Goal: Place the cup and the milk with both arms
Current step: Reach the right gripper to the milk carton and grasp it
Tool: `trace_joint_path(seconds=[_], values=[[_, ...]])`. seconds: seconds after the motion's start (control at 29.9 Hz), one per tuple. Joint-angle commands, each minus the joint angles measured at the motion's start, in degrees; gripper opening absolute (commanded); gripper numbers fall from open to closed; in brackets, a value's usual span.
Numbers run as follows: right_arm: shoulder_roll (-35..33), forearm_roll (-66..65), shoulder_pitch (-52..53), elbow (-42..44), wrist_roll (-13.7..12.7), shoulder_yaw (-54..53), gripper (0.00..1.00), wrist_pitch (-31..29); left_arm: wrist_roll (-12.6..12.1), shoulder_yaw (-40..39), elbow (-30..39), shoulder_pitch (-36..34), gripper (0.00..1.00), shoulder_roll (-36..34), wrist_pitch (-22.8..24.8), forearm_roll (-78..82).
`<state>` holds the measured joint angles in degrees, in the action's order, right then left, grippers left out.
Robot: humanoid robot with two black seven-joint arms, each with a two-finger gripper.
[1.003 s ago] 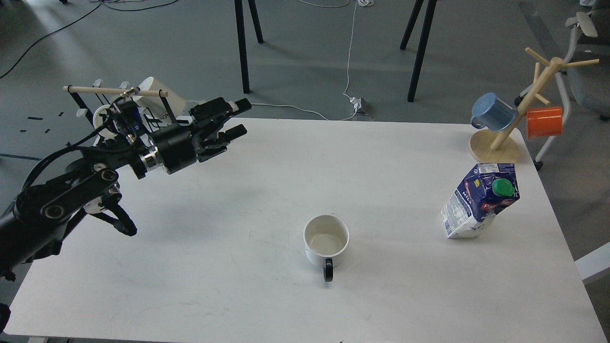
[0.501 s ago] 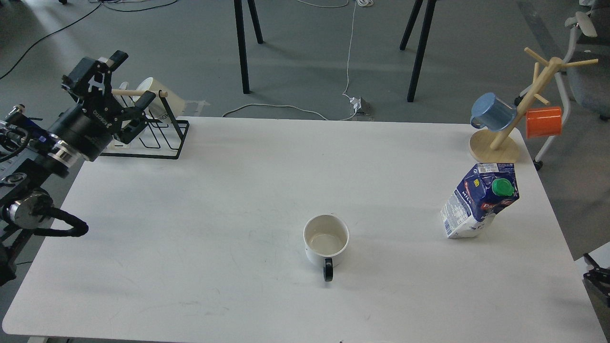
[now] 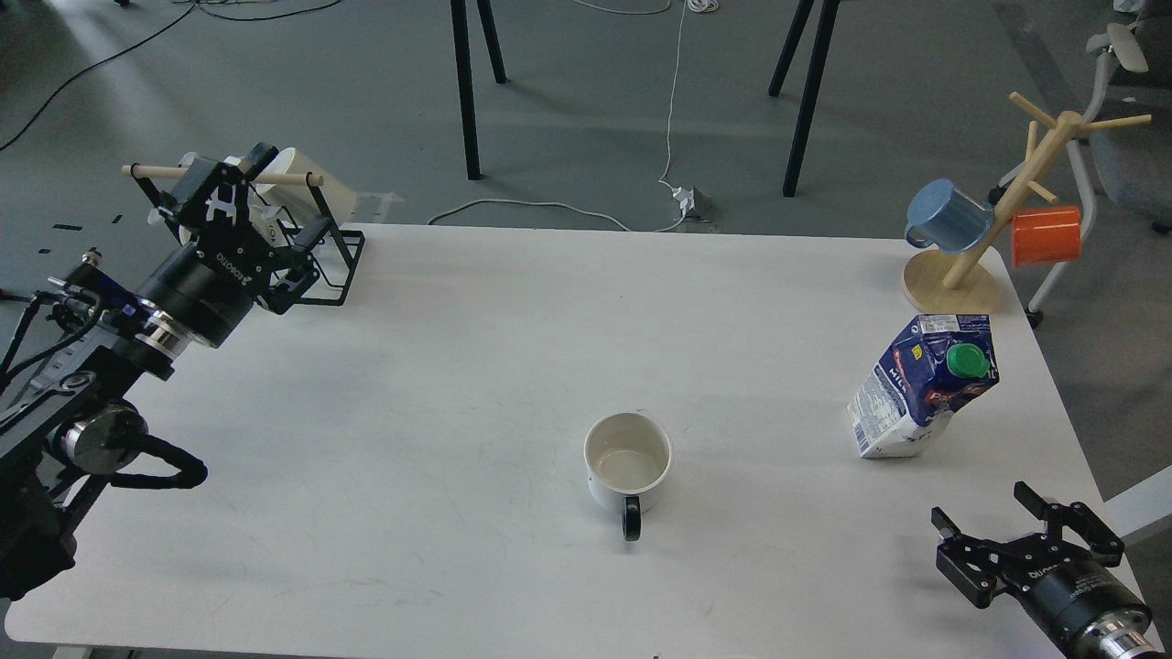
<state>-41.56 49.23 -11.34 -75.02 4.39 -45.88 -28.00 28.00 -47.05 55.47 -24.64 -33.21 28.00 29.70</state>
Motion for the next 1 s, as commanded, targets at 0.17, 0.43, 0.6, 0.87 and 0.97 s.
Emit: trace_joint_path(seconds=[0.17, 0.43, 0.6, 0.87, 0.97], values=[[2.6, 0.1, 6.2, 2.2, 0.1, -0.3, 0.99, 0.0, 0.0, -0.4, 0.0, 2.0, 0.99, 0.4, 0.0, 0.9], [7.1, -0.1, 9.8, 6.4, -0.1, 0.2, 0.99, 0.0, 0.0, -0.8, 0.0, 3.2, 0.99, 0.6, 0.0, 0.9], [8.9, -0.1, 11.5, 8.2, -0.1, 0.2, 0.99, 0.0, 0.0, -0.8, 0.0, 3.8, 0.99, 0.5, 0.0, 1.0], [12.2, 0.0, 12.7, 9.2, 0.0, -0.2, 0.99, 0.0, 0.0, -0.7, 0.0, 4.5, 0.99, 0.7, 0.0, 1.0], [13.2, 0.0, 13.3, 9.2, 0.1, -0.2, 0.98, 0.0, 0.0, -0.7, 0.0, 5.1, 0.99, 0.8, 0.0, 1.0]])
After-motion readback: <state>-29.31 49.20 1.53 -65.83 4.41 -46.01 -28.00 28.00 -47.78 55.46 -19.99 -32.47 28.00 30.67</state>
